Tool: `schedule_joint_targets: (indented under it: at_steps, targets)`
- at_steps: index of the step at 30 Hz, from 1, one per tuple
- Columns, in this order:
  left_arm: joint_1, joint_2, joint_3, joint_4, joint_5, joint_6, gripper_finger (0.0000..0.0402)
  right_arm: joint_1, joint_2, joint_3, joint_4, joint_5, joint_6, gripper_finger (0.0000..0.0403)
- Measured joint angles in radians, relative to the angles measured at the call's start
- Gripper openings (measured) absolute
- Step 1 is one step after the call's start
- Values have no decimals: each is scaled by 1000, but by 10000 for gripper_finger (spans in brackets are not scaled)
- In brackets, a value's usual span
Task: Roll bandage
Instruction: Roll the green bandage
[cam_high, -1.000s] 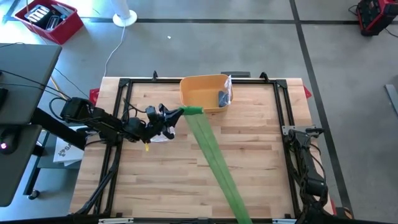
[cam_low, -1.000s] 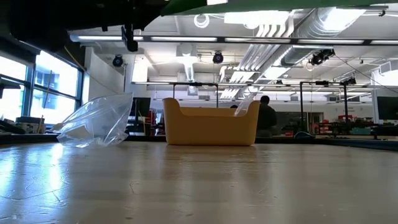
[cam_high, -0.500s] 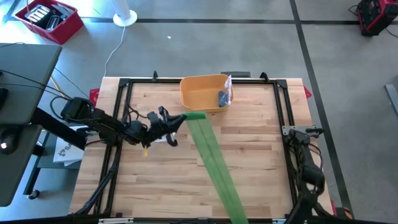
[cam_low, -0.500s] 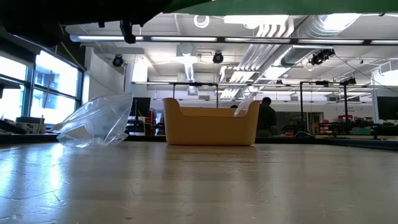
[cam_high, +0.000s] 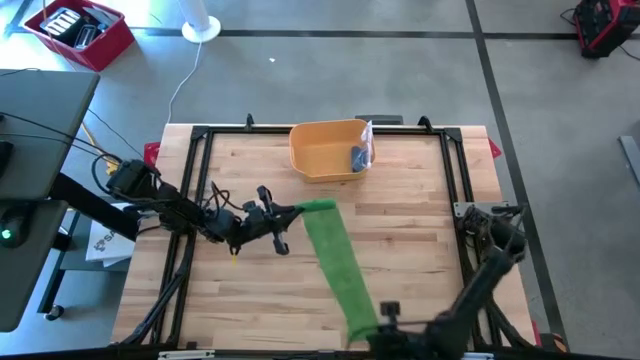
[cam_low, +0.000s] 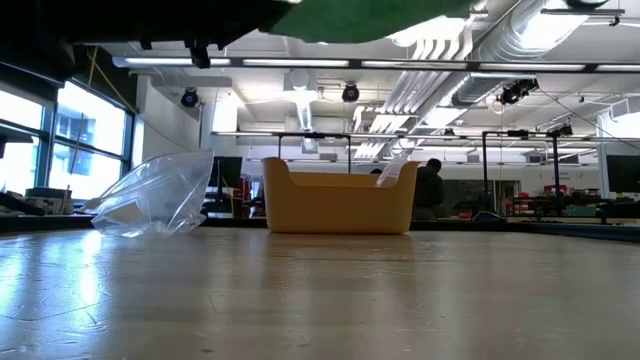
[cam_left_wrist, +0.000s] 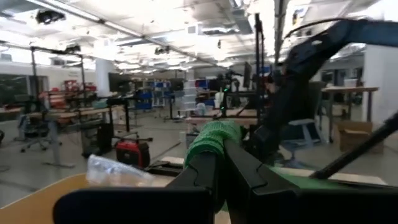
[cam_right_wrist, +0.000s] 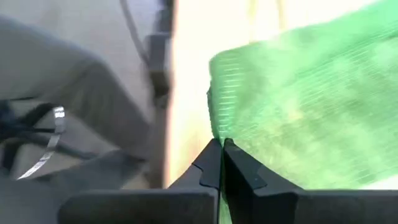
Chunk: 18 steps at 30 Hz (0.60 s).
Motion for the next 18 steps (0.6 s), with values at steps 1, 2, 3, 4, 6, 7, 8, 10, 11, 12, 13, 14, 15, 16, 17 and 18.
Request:
schedule_joint_targets:
  at_steps: [1,2,3,4,6,7,8,10,11,12,13,14,15,16,17,18]
  targets:
    - [-7,0,0,4,1,3,5,-23,4,0,-1,15,-17,0]
    - [-16,0,0,6,2,4,5,-46,11,0,1,25,-24,0]
    - [-24,0,0,3,5,4,5,-69,19,0,1,30,-36,0]
    - [-32,0,0,0,5,5,5,-90,32,0,0,30,-55,1]
    - [-44,0,0,3,7,14,5,-128,55,-1,-1,6,-90,10]
    - [-50,0,0,2,9,20,5,-145,63,-2,-1,-3,-102,19]
    - [-56,0,0,-1,9,23,5,-159,66,-2,-1,-16,-104,30]
    - [-67,0,-1,-8,10,28,5,-186,65,-1,-2,-53,-123,59]
    - [-72,0,-1,-8,12,29,5,-197,61,-1,-7,-81,-146,74]
    - [-76,0,-1,-8,12,29,5,-205,53,-1,-19,-111,-172,90]
    - [-80,0,-1,-9,12,29,5,-209,38,-2,-30,-125,-184,105]
    - [-85,0,-1,-9,12,29,5,-211,15,-2,-40,-124,-191,120]
    - [-90,0,-1,-11,13,29,5,-208,-11,-1,-53,-118,-193,133]
    - [-95,0,-1,-11,13,29,5,-203,-38,1,-72,-111,-196,146]
    - [-100,0,-1,-12,13,29,5,-195,-62,2,-96,-98,-196,158]
    - [-105,0,-1,-13,13,29,5,-186,-83,2,-127,-81,-189,167]
